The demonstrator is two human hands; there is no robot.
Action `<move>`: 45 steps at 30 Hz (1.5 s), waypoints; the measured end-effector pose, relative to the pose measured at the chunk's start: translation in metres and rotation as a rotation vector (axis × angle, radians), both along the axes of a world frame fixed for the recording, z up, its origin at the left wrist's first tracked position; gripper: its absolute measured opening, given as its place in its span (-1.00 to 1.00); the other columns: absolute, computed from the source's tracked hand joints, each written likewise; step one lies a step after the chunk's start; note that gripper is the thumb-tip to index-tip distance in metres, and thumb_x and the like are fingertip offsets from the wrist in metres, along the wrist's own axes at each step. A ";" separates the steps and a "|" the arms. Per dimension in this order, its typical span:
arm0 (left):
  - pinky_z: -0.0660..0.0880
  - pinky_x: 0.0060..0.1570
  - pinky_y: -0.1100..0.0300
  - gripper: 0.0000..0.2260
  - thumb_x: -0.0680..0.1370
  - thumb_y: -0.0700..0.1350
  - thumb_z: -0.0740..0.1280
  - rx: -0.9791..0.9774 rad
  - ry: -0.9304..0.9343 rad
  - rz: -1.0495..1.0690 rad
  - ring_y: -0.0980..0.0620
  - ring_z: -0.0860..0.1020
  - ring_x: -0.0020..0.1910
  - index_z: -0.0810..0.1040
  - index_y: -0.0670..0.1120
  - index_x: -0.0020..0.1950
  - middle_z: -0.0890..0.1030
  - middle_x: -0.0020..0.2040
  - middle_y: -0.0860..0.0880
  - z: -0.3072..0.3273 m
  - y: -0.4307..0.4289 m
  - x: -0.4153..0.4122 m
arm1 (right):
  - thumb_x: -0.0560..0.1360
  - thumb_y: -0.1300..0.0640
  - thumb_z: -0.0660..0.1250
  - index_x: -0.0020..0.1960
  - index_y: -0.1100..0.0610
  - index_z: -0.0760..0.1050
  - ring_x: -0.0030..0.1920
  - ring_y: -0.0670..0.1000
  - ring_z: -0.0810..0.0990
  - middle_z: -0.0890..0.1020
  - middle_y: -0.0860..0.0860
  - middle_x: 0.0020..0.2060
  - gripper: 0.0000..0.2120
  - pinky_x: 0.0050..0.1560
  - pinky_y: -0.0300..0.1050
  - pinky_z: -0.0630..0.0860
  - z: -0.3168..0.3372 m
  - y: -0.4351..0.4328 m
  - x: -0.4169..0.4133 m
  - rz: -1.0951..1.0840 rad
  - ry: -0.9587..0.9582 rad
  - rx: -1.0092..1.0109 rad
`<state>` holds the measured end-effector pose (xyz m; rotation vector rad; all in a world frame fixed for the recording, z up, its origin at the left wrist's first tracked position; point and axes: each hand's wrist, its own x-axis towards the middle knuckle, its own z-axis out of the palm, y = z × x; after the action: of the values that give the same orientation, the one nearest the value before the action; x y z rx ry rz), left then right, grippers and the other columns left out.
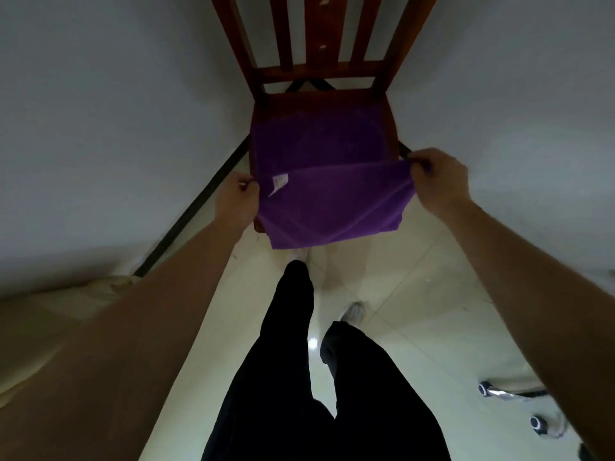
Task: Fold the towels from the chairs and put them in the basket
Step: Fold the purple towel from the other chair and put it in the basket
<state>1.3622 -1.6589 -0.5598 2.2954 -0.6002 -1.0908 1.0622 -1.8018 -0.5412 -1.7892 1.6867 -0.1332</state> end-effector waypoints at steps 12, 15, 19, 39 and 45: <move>0.43 -0.24 0.21 -0.80 0.59 -0.19 0.18 0.031 -0.070 0.045 0.13 0.45 -0.28 0.51 -0.07 -0.20 0.51 -0.24 0.02 -0.137 -0.124 0.071 | 0.61 0.12 0.16 0.27 0.10 0.57 0.11 0.04 0.59 0.62 0.09 0.19 -0.69 0.04 -0.18 0.48 -0.134 -0.112 0.073 -0.122 0.045 -0.074; 0.22 -0.46 0.34 -0.67 0.59 -0.16 0.16 0.026 -0.137 0.061 0.19 0.28 -0.43 0.26 -0.03 -0.38 0.35 -0.39 0.06 -0.161 -0.138 0.076 | 0.61 0.09 0.16 0.22 0.16 0.56 0.12 0.09 0.57 0.57 0.15 0.17 -0.70 0.02 -0.19 0.42 -0.154 -0.128 0.086 -0.136 0.078 -0.146; 0.25 -0.42 0.35 -0.70 0.61 -0.13 0.16 0.002 -0.199 0.062 0.24 0.29 -0.40 0.27 -0.01 -0.33 0.36 -0.34 0.10 -0.189 -0.153 0.083 | 0.62 0.10 0.15 0.26 0.16 0.53 0.13 0.09 0.55 0.55 0.16 0.19 -0.69 -0.01 -0.23 0.36 -0.183 -0.146 0.102 -0.114 0.084 -0.174; 0.00 0.51 -0.22 -0.43 0.66 0.20 0.04 -0.080 -0.803 -0.760 -0.27 0.07 0.57 0.15 -0.07 0.60 0.11 0.57 -0.31 -0.223 -0.096 0.024 | 0.69 -0.17 0.00 0.63 0.09 0.05 0.59 0.28 -0.01 0.02 0.30 0.59 -0.41 0.56 0.26 -0.01 -0.247 -0.069 0.102 0.552 0.330 -0.341; -0.13 0.50 -0.30 -0.35 0.62 0.34 -0.09 0.065 -0.738 -0.953 -0.23 -0.09 0.59 -0.07 0.05 0.63 -0.07 0.61 -0.25 -0.247 -0.083 0.024 | 0.61 -0.38 -0.10 0.64 0.00 -0.16 0.60 0.26 -0.15 -0.14 0.26 0.60 -0.26 0.56 0.29 -0.14 -0.263 -0.051 0.082 0.561 0.433 -0.190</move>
<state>1.3858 -1.7419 -0.8070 2.4538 -2.1062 -0.5310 1.1445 -1.8530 -0.8039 -2.5012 1.4018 0.3755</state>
